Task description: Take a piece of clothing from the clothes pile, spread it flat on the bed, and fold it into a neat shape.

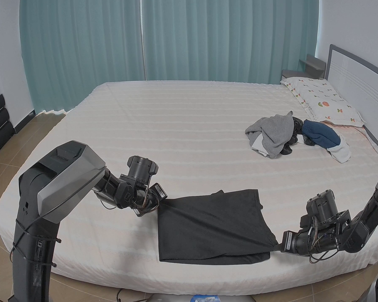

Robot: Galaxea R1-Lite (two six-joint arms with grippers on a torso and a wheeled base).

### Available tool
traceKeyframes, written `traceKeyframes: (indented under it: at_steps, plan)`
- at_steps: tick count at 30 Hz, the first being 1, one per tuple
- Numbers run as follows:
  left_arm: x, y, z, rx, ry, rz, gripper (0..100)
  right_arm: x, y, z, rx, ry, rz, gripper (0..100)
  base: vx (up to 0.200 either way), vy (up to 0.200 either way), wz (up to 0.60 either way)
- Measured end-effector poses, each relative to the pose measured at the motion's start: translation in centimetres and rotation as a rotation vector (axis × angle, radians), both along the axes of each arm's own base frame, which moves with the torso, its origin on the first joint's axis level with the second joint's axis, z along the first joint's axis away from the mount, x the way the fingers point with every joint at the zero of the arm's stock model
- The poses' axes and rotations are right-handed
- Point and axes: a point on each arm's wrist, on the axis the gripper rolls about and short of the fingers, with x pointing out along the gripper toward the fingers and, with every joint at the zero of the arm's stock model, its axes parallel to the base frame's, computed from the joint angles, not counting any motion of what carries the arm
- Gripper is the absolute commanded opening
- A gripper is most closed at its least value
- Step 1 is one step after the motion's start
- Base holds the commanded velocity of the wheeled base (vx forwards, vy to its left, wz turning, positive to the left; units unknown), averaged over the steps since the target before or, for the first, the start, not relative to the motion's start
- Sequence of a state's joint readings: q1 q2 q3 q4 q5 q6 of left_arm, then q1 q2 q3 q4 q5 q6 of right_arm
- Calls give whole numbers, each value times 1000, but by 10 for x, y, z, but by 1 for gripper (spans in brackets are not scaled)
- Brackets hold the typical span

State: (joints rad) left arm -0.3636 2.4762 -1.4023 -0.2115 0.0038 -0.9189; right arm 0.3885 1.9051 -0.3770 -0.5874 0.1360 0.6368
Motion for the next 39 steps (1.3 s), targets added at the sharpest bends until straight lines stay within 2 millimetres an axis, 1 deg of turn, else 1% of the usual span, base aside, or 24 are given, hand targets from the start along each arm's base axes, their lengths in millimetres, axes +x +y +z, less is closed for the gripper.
traceKeyframes:
  at_steps: [8, 14, 15, 20, 25, 30, 35, 39]
  plan:
    - [1, 0, 1, 0, -1, 0, 0, -2, -1, -8, -23, 31, 13, 0, 0, 0, 0]
    - [1, 0, 0, 1, -1, -2, 0, 1, 0, -24, -55, 73, 36, 0, 0, 0, 0]
    - [1, 0, 0, 1, -1, -2, 0, 3, 1, -27, -60, 80, 37, 100, 0, 0, 0]
    - [0, -1, 0, 2, 0, -2, 0, 7, 2, -32, -62, 90, 34, 100, 0, 0, 0]
    - [0, -1, 0, 2, 1, -2, 0, 15, 0, -23, -32, 50, 12, 100, 0, 0, 0]
    - [0, -1, 0, 2, 1, -3, 0, 34, -6, -6, 19, -30, -39, 100, 0, 0, 0]
    - [0, -1, 0, 2, 1, -3, 0, 56, -8, 5, 70, -78, -107, 100, 0, 0, 0]
    - [0, -1, 1, 0, 1, -1, 0, 83, -3, 9, 126, -117, -159, 100, 0, 0, 0]
